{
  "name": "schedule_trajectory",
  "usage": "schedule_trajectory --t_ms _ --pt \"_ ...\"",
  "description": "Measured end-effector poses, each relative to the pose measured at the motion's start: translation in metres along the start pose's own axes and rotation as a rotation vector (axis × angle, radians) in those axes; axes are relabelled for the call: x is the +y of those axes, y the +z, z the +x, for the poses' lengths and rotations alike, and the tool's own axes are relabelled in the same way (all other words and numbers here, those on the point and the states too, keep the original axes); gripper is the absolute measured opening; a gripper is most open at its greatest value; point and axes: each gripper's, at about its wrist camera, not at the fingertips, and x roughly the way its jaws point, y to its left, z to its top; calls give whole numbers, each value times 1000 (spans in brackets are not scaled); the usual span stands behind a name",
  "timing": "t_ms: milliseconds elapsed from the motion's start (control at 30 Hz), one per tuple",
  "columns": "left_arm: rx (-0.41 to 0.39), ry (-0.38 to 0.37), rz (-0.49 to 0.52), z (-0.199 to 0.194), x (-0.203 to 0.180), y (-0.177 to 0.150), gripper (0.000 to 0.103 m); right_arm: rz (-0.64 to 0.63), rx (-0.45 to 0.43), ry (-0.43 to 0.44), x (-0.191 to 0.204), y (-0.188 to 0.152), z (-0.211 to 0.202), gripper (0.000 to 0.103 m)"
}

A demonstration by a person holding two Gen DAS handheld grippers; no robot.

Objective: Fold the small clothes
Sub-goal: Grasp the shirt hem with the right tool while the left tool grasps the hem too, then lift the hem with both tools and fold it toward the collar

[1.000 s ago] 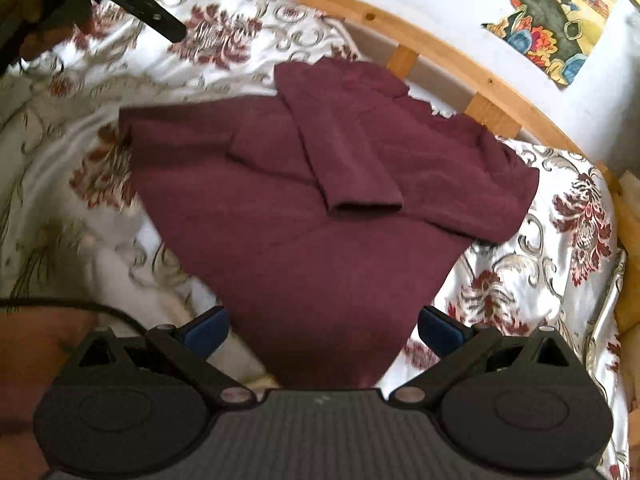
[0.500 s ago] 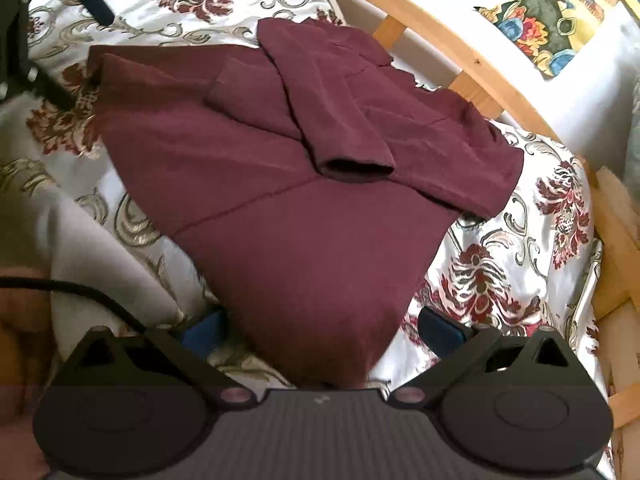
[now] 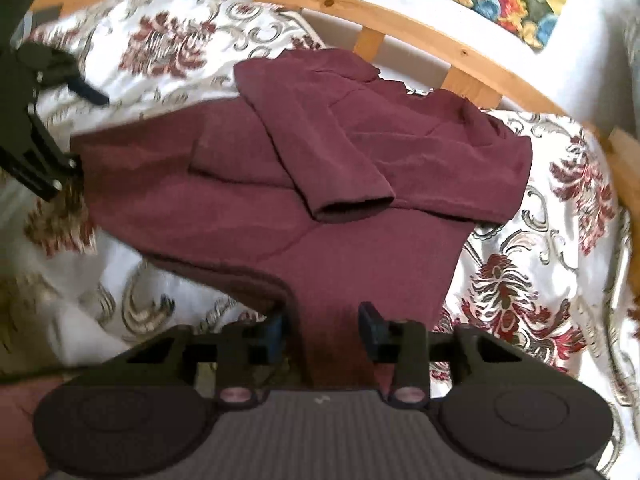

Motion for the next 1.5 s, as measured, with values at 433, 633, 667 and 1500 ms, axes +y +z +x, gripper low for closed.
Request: schedule_trajectory --t_ms 433,633,667,1500 --pt "-75 -81 -201 -5 30 11 14 288 -1 111 -54 26 1 13" --pt "-71 -92 -263 -4 38 8 5 242 12 93 -46 18 -4 8" --pt "-73 -96 -273 -7 39 9 5 226 11 94 -42 15 -8 7" --pt "-250 -188 -443 -223 55 9 4 56 -146 107 -31 28 -205 6"
